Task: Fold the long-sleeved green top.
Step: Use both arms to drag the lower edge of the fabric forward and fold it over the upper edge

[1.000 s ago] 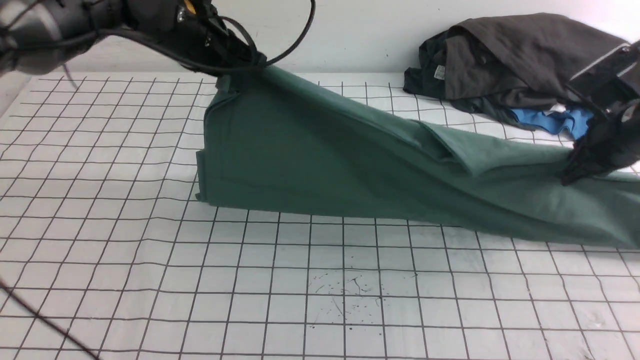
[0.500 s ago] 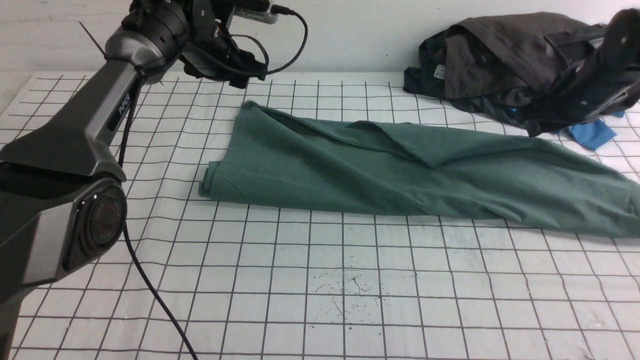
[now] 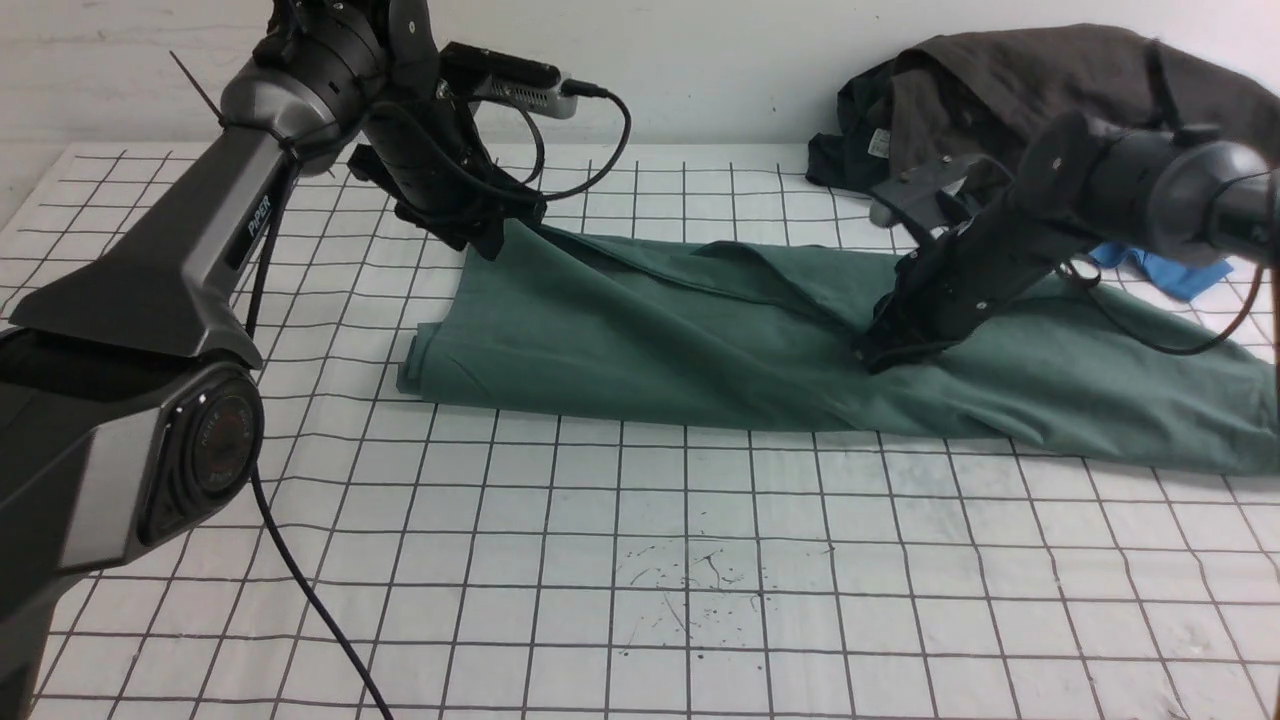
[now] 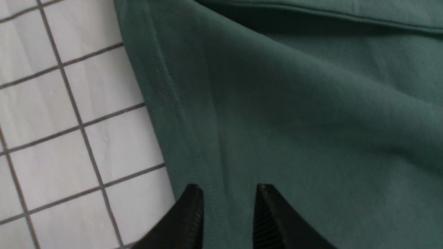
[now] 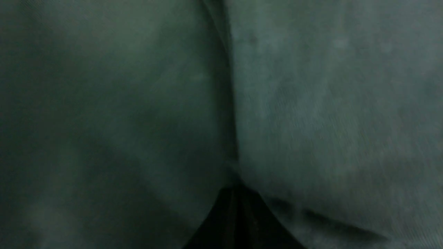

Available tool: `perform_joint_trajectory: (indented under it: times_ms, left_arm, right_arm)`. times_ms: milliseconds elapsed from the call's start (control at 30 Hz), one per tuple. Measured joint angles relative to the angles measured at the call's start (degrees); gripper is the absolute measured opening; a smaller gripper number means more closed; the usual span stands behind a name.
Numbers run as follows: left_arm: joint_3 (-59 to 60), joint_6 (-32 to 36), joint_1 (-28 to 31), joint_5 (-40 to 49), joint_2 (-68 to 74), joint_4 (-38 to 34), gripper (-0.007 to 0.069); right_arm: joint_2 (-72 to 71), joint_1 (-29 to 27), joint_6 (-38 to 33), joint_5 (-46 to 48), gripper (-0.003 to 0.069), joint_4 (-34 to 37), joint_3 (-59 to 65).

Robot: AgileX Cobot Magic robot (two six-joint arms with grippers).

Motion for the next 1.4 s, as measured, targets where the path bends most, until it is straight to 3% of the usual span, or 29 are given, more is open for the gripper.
perform_joint_trajectory:
  times_ms: [100,200,267,367,467,633,700,833,933,1033,1133,1267,1400]
  left_arm:
    - [0.4,0.0,0.0,0.1,-0.1,-0.6,0.0145]
    - [2.5,0.1,0.0,0.1,-0.3,-0.8,0.0128]
    - [3.9,0.1,0.0,0.1,-0.3,-0.8,0.0129]
    - [5.4,0.1,0.0,0.1,-0.4,-0.8,0.0129]
    - [5.6,0.1,0.0,0.1,-0.5,-0.7,0.0129]
    - [5.6,0.1,0.0,0.1,-0.7,-0.6,0.0133]
    - [5.6,0.1,0.0,0.1,-0.7,-0.6,0.0143]
    - [5.6,0.1,0.0,0.1,-0.7,-0.6,0.0146]
    - [5.6,0.1,0.0,0.1,-0.7,-0.3,0.0158]
    - [5.6,0.1,0.1,0.1,-0.7,1.1,0.0195]
    - [5.6,0.1,0.8,0.1,-0.7,1.7,0.0271]
    - [5.6,0.1,2.1,0.1,-0.6,2.3,0.0404]
    - [5.6,0.1,2.6,-0.4,1.2,2.3,0.0441]
  right_arm:
    - [0.7,-0.1,0.3,-9.0,-0.0013,-0.1,-0.1]
    - [2.1,-1.4,10.4,-21.7,-0.001,1.9,-2.5]
    - [2.1,-1.9,15.0,-23.8,-0.0004,2.4,-4.3]
    - [2.1,-2.6,19.6,-21.7,0.0024,2.7,-8.6]
    - [2.1,-2.6,20.7,-13.9,0.0048,2.7,-11.9]
    - [2.3,-1.9,17.1,0.2,0.0058,4.4,-13.6]
    - [3.8,-1.3,11.4,3.2,0.0059,7.6,-13.8]
    - [9.2,-0.7,0.8,0.8,0.0059,17.1,-14.0]
    - [12.0,-0.4,-3.8,-8.3,0.0061,25.8,-14.0]
    - [12.6,-0.7,-2.1,-17.2,0.0064,30.3,-14.0]
    - [11.4,-2.0,0.6,-19.4,0.0067,31.7,-14.0]
    - [6.2,-4.3,1.1,-13.1,0.0067,29.5,-14.0]
    - [1.0,-5.1,4.5,-2.6,0.0068,23.7,-14.1]
